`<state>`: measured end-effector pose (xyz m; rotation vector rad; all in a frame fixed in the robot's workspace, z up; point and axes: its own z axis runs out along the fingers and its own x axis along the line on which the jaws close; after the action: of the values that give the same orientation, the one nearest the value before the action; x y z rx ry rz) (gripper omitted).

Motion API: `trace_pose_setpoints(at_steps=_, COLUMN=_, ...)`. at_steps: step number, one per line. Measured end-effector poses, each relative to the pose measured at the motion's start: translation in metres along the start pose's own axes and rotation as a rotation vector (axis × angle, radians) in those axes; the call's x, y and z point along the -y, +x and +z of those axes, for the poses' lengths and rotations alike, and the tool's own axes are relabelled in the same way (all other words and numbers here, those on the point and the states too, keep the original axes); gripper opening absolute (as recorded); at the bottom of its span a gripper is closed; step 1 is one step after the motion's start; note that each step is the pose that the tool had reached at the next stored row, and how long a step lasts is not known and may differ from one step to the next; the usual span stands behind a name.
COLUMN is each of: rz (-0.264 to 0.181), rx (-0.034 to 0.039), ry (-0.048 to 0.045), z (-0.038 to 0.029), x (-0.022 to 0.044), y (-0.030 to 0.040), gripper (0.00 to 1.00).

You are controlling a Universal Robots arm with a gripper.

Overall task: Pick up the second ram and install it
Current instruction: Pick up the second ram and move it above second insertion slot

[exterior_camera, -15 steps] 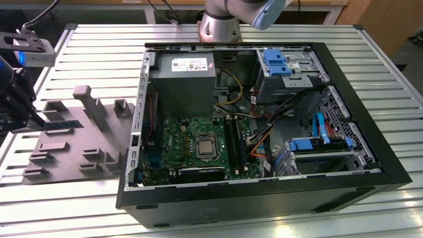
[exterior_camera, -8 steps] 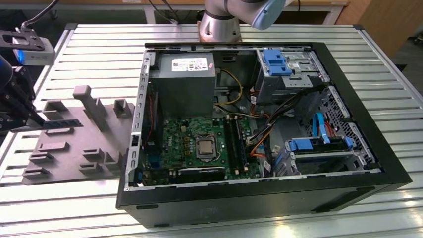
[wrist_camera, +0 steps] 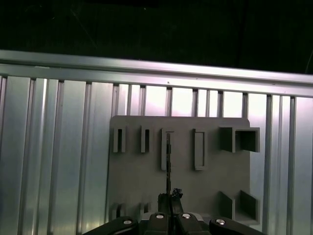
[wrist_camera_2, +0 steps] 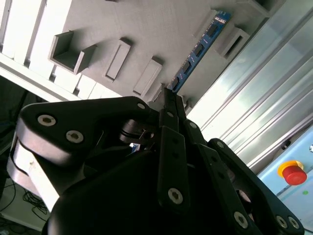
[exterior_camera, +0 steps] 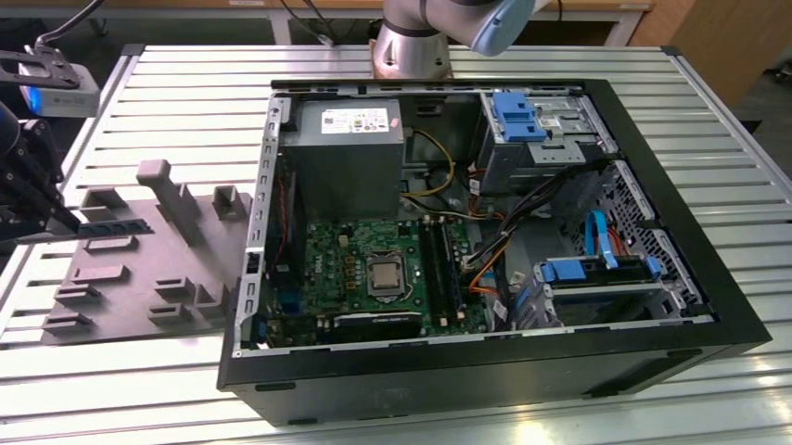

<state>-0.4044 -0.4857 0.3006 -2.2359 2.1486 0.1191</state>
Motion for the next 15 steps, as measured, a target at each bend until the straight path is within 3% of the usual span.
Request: trace_pose_setpoints(at_steps=15, rz=0.000, rx=0.0036, ry=0.0003, z=-0.0055, x=-0.0001, y=-0.0009, gripper=0.12)
